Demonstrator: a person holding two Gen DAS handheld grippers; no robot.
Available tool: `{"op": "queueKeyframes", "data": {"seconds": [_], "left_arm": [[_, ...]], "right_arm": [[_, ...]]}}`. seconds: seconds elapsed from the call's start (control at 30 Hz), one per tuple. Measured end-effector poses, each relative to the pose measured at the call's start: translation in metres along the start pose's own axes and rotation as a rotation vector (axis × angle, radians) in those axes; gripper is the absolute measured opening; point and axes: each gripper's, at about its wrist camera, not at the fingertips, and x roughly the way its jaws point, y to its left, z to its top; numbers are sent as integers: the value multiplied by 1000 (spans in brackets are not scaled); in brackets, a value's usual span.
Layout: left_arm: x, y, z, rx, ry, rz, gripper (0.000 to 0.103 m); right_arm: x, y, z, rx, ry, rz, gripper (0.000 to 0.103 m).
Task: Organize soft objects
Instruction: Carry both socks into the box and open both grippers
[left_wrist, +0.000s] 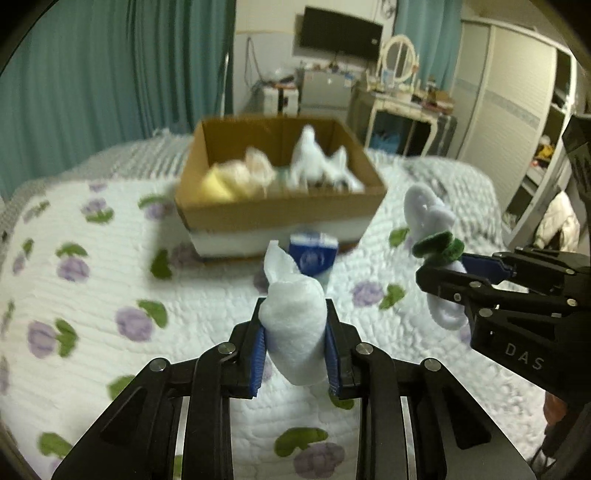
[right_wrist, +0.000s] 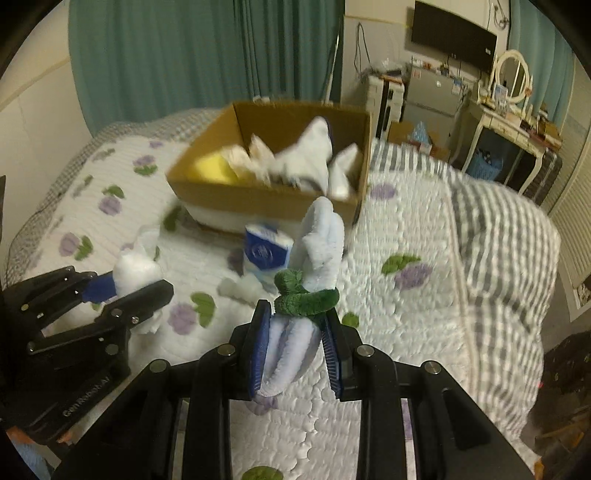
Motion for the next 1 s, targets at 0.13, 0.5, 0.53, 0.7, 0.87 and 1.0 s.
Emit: {"op": "queueKeyframes", "data": {"seconds": [0.13, 0.5, 0.53, 0.7, 0.87, 1.0], "left_arm": [[-23, 5, 29, -4, -59, 15, 26], [-16, 37, 129, 27, -180, 71, 26], [-10, 42, 136, 17, -181, 66, 26], [37, 54, 168, 35, -172, 100, 26], [96, 65, 174, 54, -119, 130, 26], [132, 76, 171, 62, -73, 127, 26]], "right_arm": [[-25, 7, 27, -20, -56, 15, 27], [-30, 23, 133, -79, -169, 44, 27], [-24, 22, 147, -75, -173, 43, 27], [14, 15, 186, -58, -164, 46, 27], [73, 8, 201, -53, -123, 45, 27], [114, 2, 203, -40, -86, 49, 27]]}}
